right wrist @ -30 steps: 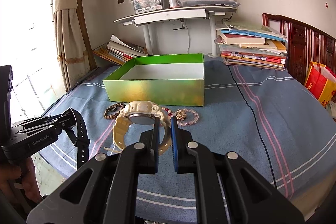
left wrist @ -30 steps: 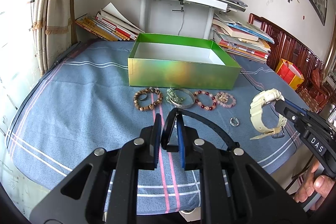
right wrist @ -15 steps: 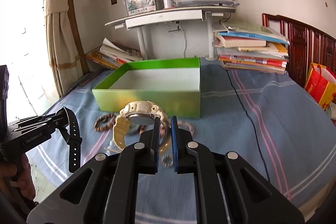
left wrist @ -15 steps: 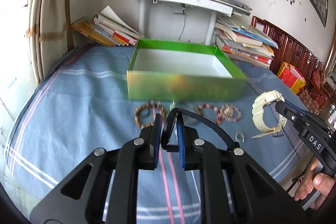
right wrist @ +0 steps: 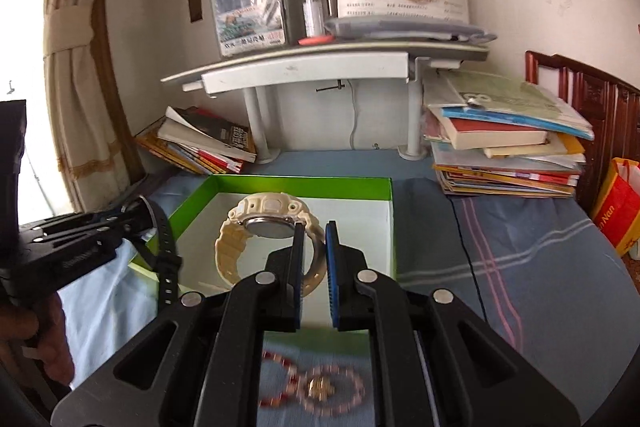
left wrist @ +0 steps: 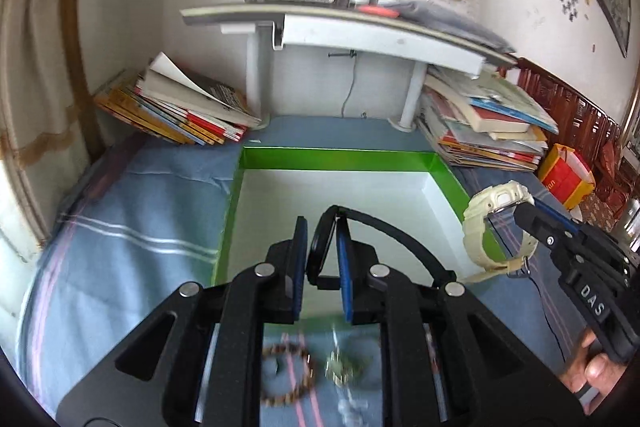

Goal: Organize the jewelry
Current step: 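Carry both watches up and over into the green box with both tools, then open both tools to drop the watches inside the green box, then withdraw both open tools from the box back over the jewelry, then lower the left tool and close it on the silver dangling earring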

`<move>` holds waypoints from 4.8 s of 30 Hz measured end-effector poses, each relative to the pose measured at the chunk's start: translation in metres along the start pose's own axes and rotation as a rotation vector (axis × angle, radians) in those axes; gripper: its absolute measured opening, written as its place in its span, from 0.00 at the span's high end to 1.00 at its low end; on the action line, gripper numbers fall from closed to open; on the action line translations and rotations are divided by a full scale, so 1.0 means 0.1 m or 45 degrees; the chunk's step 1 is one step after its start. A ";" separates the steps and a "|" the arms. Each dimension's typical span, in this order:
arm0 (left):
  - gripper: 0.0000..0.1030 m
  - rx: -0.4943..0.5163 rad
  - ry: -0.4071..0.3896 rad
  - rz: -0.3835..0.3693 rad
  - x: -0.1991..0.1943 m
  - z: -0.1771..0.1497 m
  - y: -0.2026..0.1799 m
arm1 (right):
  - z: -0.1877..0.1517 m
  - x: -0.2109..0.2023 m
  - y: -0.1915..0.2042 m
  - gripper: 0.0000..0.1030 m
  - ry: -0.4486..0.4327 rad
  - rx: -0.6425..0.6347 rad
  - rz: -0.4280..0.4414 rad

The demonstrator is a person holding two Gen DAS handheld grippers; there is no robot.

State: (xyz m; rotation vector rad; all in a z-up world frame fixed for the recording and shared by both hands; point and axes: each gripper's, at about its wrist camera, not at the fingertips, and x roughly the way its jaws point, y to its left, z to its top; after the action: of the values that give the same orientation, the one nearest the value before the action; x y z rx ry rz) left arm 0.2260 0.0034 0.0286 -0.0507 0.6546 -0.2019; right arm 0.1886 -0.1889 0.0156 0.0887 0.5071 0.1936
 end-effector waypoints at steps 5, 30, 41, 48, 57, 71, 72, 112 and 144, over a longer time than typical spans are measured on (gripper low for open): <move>0.86 -0.005 0.072 -0.006 0.51 0.06 0.04 | 0.03 0.42 -0.02 0.90 0.060 0.004 -0.008; 0.29 -0.038 0.001 0.033 0.46 0.09 0.11 | 0.05 0.35 -0.16 0.45 -0.006 0.046 -0.058; 0.23 -0.052 -0.106 0.116 -0.74 -0.56 0.17 | -0.44 -0.69 -0.13 0.45 -0.021 0.048 -0.046; 0.23 -0.042 -0.068 0.106 -1.08 -1.17 0.06 | -0.91 -0.98 0.01 0.45 0.029 0.047 -0.023; 0.23 -0.023 -0.065 0.103 -1.29 -1.52 -0.07 | -1.26 -1.27 0.18 0.45 0.027 0.020 0.006; 0.23 -0.004 -0.055 0.087 -1.32 -1.57 -0.12 | -1.32 -1.34 0.21 0.45 0.026 0.024 0.007; 0.23 -0.004 -0.053 0.086 -1.32 -1.57 -0.12 | -1.32 -1.34 0.20 0.45 0.027 0.024 0.007; 0.70 -0.016 0.245 -0.048 0.28 -1.16 -0.19 | -1.36 -0.46 -0.04 0.45 0.199 0.034 0.041; 0.92 -0.027 -0.022 -0.157 -0.32 -0.85 -0.16 | -1.05 0.24 0.00 0.61 0.398 -0.017 0.029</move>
State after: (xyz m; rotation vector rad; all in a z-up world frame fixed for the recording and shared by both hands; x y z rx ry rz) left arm 0.1467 -0.0041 -0.0179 -0.1135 0.6372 -0.3131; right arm 0.1576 -0.1800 -0.0872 0.0510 0.8164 0.2346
